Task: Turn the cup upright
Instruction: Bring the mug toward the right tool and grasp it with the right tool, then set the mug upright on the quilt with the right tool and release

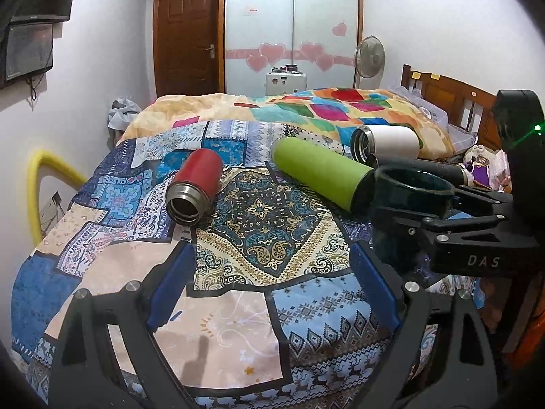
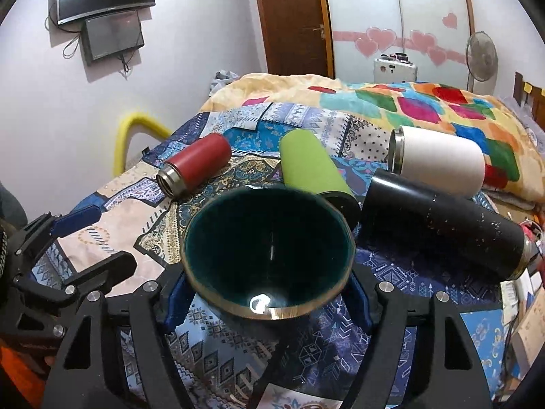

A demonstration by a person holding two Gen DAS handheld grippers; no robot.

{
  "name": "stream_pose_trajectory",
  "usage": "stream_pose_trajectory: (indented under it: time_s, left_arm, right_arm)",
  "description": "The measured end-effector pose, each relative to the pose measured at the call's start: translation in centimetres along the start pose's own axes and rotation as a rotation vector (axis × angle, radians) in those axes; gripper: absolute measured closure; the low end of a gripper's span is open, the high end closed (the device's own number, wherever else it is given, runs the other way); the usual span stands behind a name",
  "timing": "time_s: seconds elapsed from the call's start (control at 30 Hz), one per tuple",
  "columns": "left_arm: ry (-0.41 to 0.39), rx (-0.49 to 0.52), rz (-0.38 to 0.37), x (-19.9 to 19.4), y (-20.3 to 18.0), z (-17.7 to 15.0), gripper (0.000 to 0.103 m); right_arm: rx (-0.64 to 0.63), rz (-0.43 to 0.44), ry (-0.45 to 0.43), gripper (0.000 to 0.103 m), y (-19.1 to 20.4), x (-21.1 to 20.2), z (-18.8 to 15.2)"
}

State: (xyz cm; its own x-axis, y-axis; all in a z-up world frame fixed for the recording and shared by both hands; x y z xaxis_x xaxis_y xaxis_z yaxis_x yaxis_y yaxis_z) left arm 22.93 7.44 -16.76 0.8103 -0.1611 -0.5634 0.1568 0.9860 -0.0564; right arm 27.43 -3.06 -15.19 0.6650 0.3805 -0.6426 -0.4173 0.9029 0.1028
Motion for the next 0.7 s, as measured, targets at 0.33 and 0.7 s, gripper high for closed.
stream_pose_trajectory:
  time_s: [0.33, 0.7]
  left_arm:
    - [-0.006, -0.005, 0.000, 0.1, -0.1, 0.0, 0.010]
    - [-0.015, -0.008, -0.003, -0.6, -0.3, 0.1, 0.010]
  right_arm:
    - [-0.032, -0.022, -0.020, 0.032, 0.4, -0.3, -1.0]
    - [-0.011, 0.010, 0.016, 0.031, 0.7, -0.3, -3.2]
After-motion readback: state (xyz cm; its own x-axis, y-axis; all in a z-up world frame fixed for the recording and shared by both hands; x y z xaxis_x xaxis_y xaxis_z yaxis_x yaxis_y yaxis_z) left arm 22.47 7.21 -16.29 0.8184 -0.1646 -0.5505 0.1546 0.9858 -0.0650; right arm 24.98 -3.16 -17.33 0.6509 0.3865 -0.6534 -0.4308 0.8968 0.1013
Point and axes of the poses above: each gripper's, at about its wrist camera, not at the fingertips, and x roughly the way its jaws point, y to its left, z to its top, the point moved 6 cm from there along x, roughly the way its jaws point, and after that the axes turned 4 degrees about -z, right-handed, at the moved point
